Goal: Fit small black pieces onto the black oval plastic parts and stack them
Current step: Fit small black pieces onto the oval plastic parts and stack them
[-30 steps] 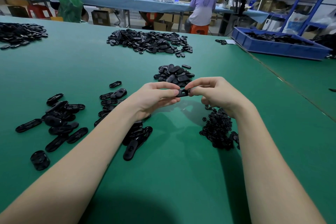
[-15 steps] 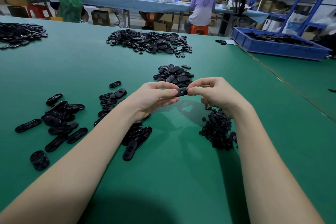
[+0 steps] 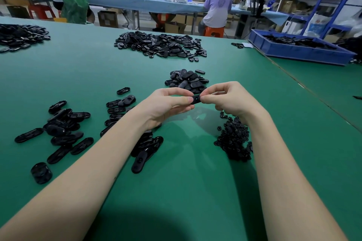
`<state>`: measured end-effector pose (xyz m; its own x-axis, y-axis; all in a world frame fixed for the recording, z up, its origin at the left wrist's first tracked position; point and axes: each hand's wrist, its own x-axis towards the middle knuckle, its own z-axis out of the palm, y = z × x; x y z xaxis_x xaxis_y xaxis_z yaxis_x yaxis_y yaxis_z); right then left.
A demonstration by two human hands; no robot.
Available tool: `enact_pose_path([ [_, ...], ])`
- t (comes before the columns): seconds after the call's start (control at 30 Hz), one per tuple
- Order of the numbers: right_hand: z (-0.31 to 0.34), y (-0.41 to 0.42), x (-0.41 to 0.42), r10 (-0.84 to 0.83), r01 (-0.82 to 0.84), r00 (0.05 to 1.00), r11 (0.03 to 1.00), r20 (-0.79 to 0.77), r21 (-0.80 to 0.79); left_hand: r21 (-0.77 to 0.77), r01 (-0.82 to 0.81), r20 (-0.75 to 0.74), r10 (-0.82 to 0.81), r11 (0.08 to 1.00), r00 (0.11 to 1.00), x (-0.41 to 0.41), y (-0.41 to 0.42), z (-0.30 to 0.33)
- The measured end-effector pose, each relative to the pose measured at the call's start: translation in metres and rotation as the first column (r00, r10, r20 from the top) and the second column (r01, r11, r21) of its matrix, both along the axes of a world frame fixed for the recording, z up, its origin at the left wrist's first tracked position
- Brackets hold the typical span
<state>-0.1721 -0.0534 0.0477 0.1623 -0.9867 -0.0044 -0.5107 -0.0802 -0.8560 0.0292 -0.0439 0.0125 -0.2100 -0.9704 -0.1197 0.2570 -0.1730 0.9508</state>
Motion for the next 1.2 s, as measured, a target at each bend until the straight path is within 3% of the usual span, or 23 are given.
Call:
enact_pose_path([
  [0.37,0.002,0.001,0.007,-0.020,0.016,0.997,0.998,-0.076,-0.055,-0.100,0.018,0.139,-0.004,0.995,0.990,-0.001,0.003,0.003],
  [0.57,0.000,0.002,0.001,-0.009,0.009,1.000,0.998,-0.001,0.061,-0.083,0.038,0.206,-0.020,0.996,0.978,0.004,0.004,0.007],
  [0.83,-0.006,0.002,0.006,0.057,-0.061,0.997,0.995,0.056,0.084,-0.076,0.011,0.140,-0.001,0.997,0.990,-0.005,0.004,0.004],
  [1.2,-0.011,-0.003,0.012,-0.013,0.012,0.999,1.000,-0.034,-0.004,-0.066,-0.057,0.144,0.066,0.996,0.987,-0.008,0.003,-0.002],
])
